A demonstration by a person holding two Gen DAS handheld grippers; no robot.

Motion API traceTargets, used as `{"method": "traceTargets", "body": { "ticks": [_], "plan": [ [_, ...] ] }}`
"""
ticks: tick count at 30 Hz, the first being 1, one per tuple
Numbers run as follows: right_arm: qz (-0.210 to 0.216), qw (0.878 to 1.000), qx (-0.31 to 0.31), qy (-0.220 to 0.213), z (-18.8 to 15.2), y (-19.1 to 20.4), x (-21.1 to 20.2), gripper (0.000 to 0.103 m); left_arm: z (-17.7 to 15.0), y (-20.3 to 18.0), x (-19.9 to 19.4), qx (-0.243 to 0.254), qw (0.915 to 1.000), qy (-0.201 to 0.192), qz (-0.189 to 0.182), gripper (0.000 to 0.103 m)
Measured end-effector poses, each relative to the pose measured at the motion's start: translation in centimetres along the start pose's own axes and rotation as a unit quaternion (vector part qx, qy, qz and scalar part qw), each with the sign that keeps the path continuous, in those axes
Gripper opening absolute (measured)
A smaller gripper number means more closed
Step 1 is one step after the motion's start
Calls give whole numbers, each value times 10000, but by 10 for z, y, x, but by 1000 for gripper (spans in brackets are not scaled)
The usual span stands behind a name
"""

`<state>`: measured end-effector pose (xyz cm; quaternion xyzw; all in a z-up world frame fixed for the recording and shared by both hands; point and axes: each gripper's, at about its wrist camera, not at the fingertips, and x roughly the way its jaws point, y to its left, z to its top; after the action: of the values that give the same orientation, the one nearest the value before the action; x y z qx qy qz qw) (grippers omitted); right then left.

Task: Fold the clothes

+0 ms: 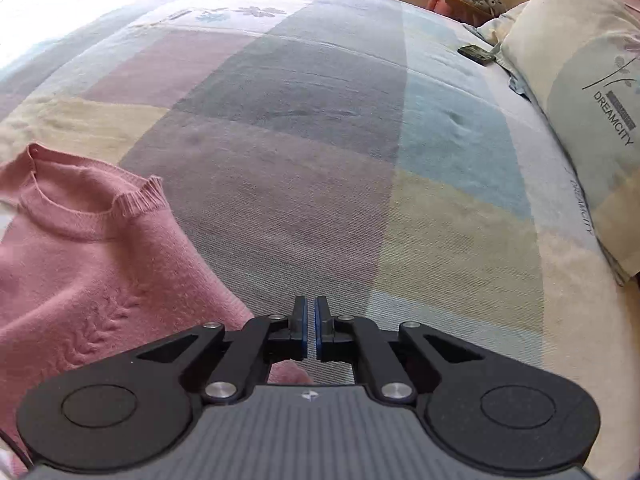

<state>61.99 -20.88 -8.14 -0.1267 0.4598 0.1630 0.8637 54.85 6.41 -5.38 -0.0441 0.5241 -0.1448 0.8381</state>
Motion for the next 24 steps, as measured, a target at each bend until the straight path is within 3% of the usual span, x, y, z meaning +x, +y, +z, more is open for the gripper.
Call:
{"method": "traceTargets", "body": {
  "ticks": [4, 7, 9, 12, 16, 17, 18, 20, 22, 24],
  "plan": [
    [427, 9984, -328, -150, 22, 16, 7, 24, 11, 35, 2, -28, 9991, -269, 324, 72],
    [864, 9954, -369, -194, 38, 25, 25, 34, 16, 59, 8, 255, 9958, -393, 789, 71],
    [1052, 9934, -448, -121, 45, 32, 38, 40, 13, 71, 17, 399, 9943, -287, 949, 70],
    [1168, 9911, -637, 38, 45, 45, 52, 40, 9, 88, 30, 612, 9911, -116, 1179, 67],
    [1090, 9886, -1030, 100, 36, 65, 52, 40, 7, 84, 35, 812, 9904, -102, 1119, 66],
    [1112, 9879, -1079, 108, 34, 69, 50, 37, 6, 83, 36, 861, 9901, -100, 1101, 58],
    [1111, 9872, -1134, 120, 33, 73, 49, 27, 5, 82, 37, 910, 9899, -97, 1084, 52],
    [1072, 9862, -1254, 152, 32, 80, 46, 20, 5, 76, 38, 1063, 9888, -93, 1042, 25],
    [943, 9869, -1303, 148, 33, 85, 45, 14, 6, 69, 38, 1252, 9845, -151, 1218, 17],
    [409, 9881, -1480, -53, 36, 88, 44, 13, 8, 66, 38, 1297, 9828, -190, 1303, 13]
  ]
}}
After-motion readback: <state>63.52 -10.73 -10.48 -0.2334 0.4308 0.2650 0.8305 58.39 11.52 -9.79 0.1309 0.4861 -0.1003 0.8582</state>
